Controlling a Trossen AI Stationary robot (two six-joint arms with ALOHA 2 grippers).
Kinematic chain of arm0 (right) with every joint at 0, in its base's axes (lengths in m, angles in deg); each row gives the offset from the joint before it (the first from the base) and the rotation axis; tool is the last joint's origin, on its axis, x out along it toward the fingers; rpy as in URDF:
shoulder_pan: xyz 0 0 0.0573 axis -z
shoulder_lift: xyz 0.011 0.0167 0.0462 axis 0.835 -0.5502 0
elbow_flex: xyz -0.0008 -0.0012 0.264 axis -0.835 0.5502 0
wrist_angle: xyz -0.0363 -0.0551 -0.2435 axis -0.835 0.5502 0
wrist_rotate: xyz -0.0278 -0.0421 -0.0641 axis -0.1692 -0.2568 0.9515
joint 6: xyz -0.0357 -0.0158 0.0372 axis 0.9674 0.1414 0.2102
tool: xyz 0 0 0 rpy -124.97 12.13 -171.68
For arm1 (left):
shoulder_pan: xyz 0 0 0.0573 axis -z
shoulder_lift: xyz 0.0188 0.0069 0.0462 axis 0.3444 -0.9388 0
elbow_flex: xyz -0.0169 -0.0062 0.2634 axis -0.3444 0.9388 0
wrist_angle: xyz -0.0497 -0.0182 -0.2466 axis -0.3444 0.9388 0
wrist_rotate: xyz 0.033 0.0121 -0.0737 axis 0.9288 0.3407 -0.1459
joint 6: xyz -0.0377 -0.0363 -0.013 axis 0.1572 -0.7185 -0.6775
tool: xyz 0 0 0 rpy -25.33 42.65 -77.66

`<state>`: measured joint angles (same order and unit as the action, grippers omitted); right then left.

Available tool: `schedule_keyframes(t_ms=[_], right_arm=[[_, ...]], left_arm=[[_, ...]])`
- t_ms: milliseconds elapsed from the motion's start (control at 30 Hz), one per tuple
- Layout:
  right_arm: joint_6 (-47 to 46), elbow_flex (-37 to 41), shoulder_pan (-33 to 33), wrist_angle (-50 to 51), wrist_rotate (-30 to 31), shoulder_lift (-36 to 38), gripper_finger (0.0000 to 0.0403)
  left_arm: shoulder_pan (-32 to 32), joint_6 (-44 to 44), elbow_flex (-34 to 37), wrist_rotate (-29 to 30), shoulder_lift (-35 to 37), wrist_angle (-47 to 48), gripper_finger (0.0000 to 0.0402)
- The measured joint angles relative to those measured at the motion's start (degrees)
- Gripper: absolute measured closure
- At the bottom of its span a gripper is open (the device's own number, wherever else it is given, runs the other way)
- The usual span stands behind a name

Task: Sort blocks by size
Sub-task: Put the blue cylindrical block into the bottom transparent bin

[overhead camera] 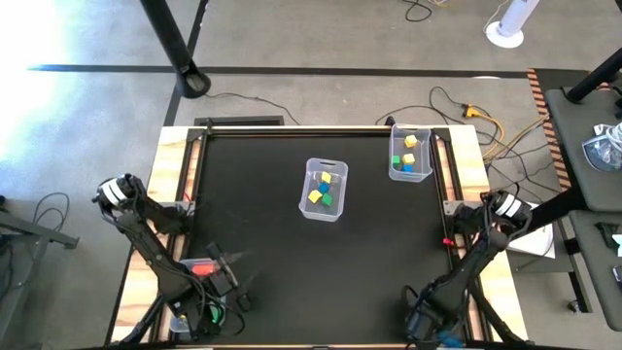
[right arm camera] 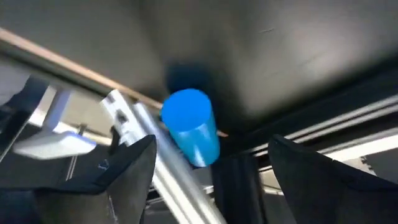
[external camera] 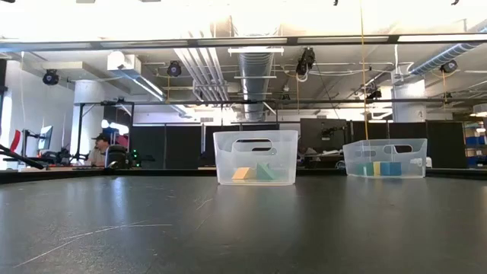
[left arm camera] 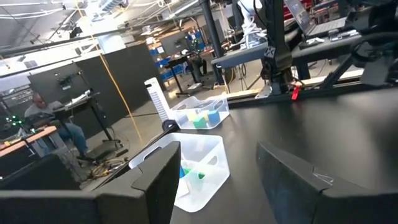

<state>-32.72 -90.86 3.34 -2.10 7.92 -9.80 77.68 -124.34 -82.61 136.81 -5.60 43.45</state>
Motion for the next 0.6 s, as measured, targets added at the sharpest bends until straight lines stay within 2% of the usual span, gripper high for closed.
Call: schedule_keyframes(t_ms=[200,500,600], right_arm=[[-2.2,0.0,0.0,-6.6,0.0,0.0,0.0092],[-2.5,0.2,-1.0,-5.2,0.0,-0.2,0.0104],[0.1,0.3,-1.1,-3.8,0.0,-1.7,0.0108]], left_arm=[[0.0,0.0,0.0,0.0,-0.2,0.0,0.0207],[0.0,0.0,0.0,-0.1,-0.2,0.2,0.0207],[0.0,0.0,0.0,-0.2,-0.2,0.2,0.0207]])
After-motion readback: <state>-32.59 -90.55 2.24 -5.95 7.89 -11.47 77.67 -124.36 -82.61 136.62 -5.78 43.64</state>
